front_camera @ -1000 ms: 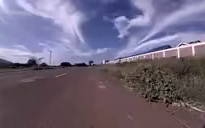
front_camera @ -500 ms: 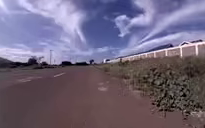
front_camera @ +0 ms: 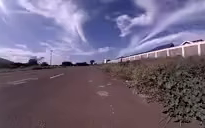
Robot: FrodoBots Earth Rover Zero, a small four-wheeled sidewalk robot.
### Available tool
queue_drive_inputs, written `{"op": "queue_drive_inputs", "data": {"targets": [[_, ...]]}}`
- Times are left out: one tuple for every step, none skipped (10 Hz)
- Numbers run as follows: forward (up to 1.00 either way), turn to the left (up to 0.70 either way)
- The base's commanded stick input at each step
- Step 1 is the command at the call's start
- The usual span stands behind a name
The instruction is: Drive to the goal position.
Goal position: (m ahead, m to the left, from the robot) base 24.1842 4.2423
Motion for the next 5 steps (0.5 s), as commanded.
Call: {"op": "queue_drive_inputs", "data": {"targets": [[0.00,0.00],[0.24,0.00],[0.69,0.00],[0.85,0.00],[0.85,0.00]]}}
